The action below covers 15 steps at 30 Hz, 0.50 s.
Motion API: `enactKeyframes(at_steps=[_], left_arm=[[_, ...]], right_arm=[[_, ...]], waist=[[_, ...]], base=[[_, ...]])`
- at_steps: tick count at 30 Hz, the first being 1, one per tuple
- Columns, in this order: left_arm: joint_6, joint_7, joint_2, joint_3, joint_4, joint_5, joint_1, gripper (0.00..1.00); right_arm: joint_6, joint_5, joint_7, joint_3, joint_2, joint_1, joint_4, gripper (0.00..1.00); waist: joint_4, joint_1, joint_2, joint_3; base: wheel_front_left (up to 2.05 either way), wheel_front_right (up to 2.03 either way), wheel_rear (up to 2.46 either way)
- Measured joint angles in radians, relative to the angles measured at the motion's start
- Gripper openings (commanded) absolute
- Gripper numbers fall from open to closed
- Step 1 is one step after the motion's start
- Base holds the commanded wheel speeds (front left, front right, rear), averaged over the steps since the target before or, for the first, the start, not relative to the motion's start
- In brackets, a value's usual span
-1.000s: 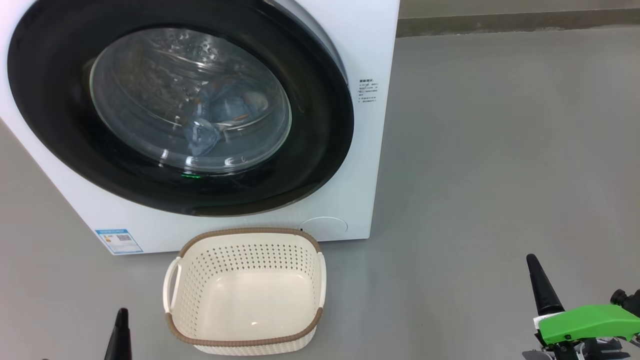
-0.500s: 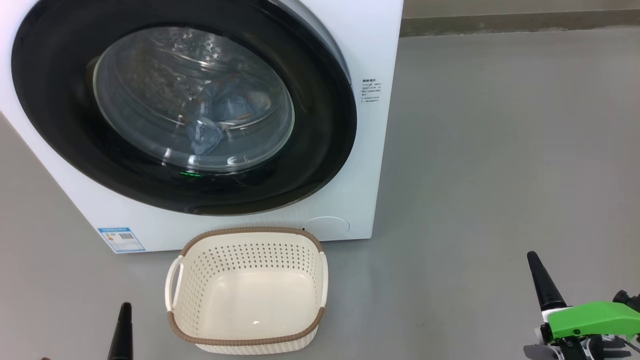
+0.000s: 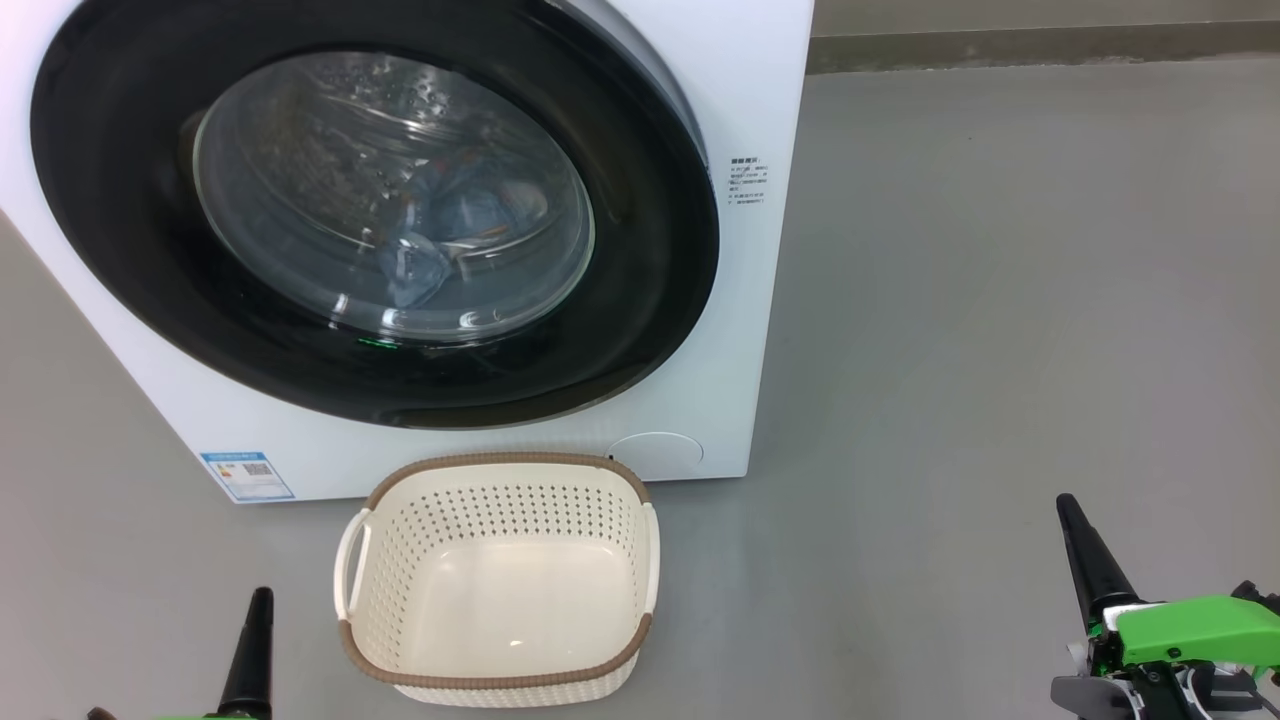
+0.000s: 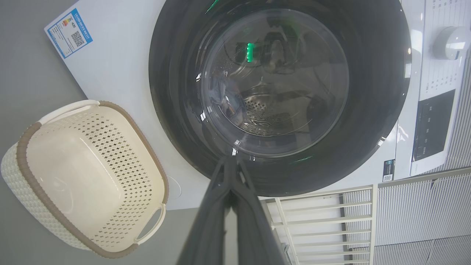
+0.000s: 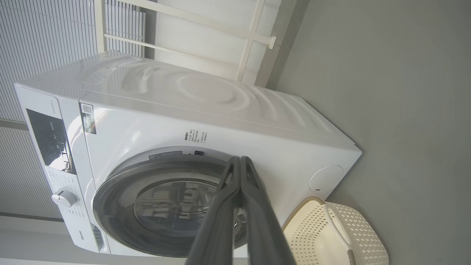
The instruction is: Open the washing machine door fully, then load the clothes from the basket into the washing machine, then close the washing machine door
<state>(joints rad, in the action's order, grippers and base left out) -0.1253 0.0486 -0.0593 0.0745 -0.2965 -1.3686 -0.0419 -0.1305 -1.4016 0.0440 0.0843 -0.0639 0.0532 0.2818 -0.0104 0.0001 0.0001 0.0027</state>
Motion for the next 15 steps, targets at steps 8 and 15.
enactKeyframes(at_steps=[8, 15], left_arm=[[0.0, 0.02, 0.008, 0.002, 0.006, -0.087, -0.005, 0.0], [0.0, 0.041, 0.013, 0.005, 0.014, -0.16, -0.02, 0.0]], right_arm=[[0.0, -0.078, 0.019, 0.017, 0.005, 0.0, -0.002, 0.0], [0.0, -0.139, 0.038, 0.027, 0.011, 0.001, -0.005, 0.0]], waist=[[0.004, -0.0001, 0.0, 0.0], [0.007, -0.0001, 0.0, 0.0]], base=[[0.0, 0.0, 0.0], [0.0, 0.0, 0.0]])
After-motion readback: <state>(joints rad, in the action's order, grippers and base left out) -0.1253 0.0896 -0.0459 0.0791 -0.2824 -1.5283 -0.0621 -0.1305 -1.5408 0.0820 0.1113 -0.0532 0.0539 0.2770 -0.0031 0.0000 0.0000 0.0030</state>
